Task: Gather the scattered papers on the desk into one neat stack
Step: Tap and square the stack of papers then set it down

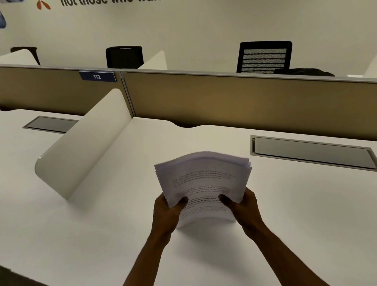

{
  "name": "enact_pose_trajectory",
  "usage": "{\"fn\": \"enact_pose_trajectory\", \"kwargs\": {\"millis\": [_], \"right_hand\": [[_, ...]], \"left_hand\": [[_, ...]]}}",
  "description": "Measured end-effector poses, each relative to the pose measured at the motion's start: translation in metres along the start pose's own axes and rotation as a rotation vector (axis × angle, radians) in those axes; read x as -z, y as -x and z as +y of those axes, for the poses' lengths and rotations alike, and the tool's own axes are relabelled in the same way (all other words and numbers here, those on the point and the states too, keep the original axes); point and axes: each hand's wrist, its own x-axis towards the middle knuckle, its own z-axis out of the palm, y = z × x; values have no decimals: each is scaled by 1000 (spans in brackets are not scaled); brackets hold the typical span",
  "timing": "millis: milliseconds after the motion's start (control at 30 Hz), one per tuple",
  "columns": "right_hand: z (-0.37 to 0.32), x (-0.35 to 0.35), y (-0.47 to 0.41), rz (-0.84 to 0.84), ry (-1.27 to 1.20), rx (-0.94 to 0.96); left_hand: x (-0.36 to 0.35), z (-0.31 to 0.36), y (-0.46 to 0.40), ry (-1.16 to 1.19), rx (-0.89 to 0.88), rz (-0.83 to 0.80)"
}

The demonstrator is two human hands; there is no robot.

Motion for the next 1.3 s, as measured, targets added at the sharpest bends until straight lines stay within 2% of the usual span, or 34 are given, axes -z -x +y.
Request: {"fn": "enact_pose_trajectory", "kwargs": {"millis": [300, 467, 633, 767, 800, 867, 933, 967, 1000, 1067, 1100, 1200, 1233, 1300], "right_hand": [[10, -1, 3, 29, 10, -42], [0, 1, -2, 28, -21, 14], [20, 0, 4, 19, 162, -33], [9, 4, 3, 58, 271, 71], [2, 6, 2, 52, 315, 108], [-12, 13, -2, 31, 428, 192], [-30, 19, -9, -3, 549, 281], [-39, 22, -12, -30, 594, 319], [-49, 22, -15, -63, 633, 351], [-67, 22, -20, -120, 733, 402], [-75, 20, -21, -143, 784, 422], [-97, 14, -24, -215, 866, 448], [-102, 12, -24, -245, 889, 449], [-109, 11, -25, -300, 919, 435]], "left_hand": [[-2, -5, 2, -56, 35, 3], [-2, 4, -3, -52, -31, 22], [0, -14, 1, -116, 78, 0], [8, -6, 3, -173, 53, -13], [9, 0, 4, -178, 29, 1], [13, 21, 5, -239, -94, 147], [20, 54, 4, -386, -322, 325], [24, 74, 3, -494, -439, 351], [29, 95, 1, -609, -538, 322], [36, 133, -7, -801, -628, 131], [39, 146, -12, -853, -599, -3], [41, 166, -23, -906, -352, -329], [41, 165, -26, -921, -291, -372], [41, 156, -28, -905, -247, -359]]}}
